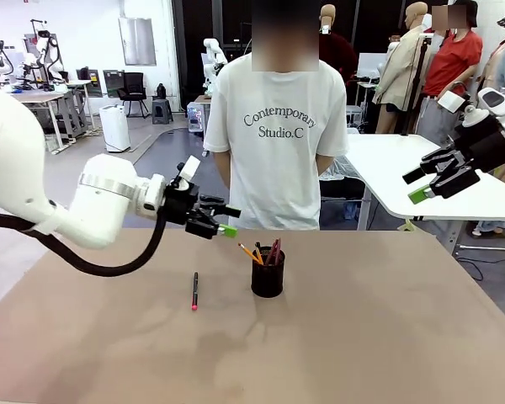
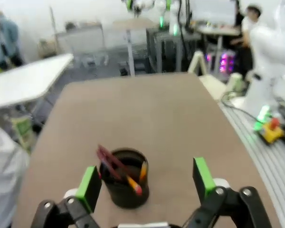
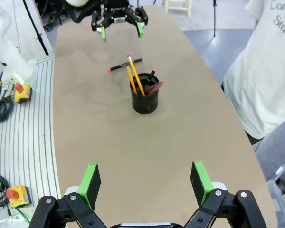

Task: Place the pens into the pen holder.
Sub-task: Pick up a writing instrument from the table and place it into the Pen holder.

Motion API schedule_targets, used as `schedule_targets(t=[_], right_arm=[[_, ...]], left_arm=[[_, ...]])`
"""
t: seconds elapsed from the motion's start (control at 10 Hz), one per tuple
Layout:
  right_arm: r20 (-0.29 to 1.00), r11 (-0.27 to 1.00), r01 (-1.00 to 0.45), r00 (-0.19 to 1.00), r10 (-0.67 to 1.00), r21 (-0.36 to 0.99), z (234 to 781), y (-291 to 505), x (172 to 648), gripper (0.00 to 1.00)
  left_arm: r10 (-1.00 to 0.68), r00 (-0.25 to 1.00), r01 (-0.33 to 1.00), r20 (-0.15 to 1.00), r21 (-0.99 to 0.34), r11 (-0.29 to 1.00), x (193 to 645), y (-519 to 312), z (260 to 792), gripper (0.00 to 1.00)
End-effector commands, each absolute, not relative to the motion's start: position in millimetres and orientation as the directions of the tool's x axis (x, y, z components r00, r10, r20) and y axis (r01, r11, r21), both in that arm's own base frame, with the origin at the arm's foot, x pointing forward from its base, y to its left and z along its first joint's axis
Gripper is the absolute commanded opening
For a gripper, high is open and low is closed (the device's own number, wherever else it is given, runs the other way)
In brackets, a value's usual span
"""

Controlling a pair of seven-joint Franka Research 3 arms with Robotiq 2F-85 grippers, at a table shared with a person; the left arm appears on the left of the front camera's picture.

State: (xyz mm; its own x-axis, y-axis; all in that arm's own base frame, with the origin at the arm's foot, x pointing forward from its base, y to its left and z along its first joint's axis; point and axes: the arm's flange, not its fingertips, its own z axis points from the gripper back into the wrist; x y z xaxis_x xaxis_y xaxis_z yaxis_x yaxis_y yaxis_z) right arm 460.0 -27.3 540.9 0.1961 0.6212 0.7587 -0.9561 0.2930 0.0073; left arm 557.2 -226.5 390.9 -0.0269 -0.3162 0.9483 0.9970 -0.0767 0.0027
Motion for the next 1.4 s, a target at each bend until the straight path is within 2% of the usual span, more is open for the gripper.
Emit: schedule_targets(t=[0.0,0.1,0.3,0.4,0.5,0.6,0.7,0.8,0.9,1.3], right_arm=[[0.754,0.298,-0.955,0.191,0.628,-0.006,542,-25,460,1.0],[0.754,0.298,-0.955,0.191,0.628,-0.006,542,-25,460,1.0],[0.754,0.298,-0.955,0.191,0.628,-0.006,542,-25,460,1.0],[0.754,0.298,-0.955,0.191,0.628,-0.006,542,-25,460,1.0],[0.754,0.298,-0.955,0.191,0.628,-0.006,542,-25,460,1.0],[0.754,0.298,-0.955,0.191,0.628,-0.006,542,-25,460,1.0],[0.754,0.298,-0.955,0.191,0.628,-0.006,542,-25,460,1.0],[0.754,0.298,-0.955,0.191,0.628,-0.006,542,-25,460,1.0],[0.754,0.298,-0.955,0.191,0.628,-0.006,542,-25,460,1.0],[0.754,0.298,-0.955,0.191,0.628,-0.006,542,-25,460,1.0]], left_arm=[[-0.517,0.045,0.99,0.855,-0.108,-0.093,547,-204,427,1.0],[-0.597,0.014,0.981,0.802,-0.127,-0.148,541,-194,441,1.0],[-0.761,0.055,0.973,0.647,-0.205,-0.103,535,-178,463,1.0],[-0.824,0.107,0.971,0.556,-0.238,-0.034,533,-174,467,1.0],[-0.846,0.245,0.953,0.474,-0.28,0.12,533,-170,471,1.0],[-0.895,0.262,0.953,0.36,-0.241,0.182,530,-164,473,1.0],[-0.932,0.224,0.962,0.285,-0.218,0.165,530,-165,469,1.0],[-0.947,0.209,0.961,0.244,-0.232,0.152,532,-163,466,1.0],[-0.915,0.244,0.959,0.322,-0.219,0.178,533,-167,461,1.0],[-0.926,0.227,0.963,0.301,-0.211,0.168,529,-157,465,1.0]])
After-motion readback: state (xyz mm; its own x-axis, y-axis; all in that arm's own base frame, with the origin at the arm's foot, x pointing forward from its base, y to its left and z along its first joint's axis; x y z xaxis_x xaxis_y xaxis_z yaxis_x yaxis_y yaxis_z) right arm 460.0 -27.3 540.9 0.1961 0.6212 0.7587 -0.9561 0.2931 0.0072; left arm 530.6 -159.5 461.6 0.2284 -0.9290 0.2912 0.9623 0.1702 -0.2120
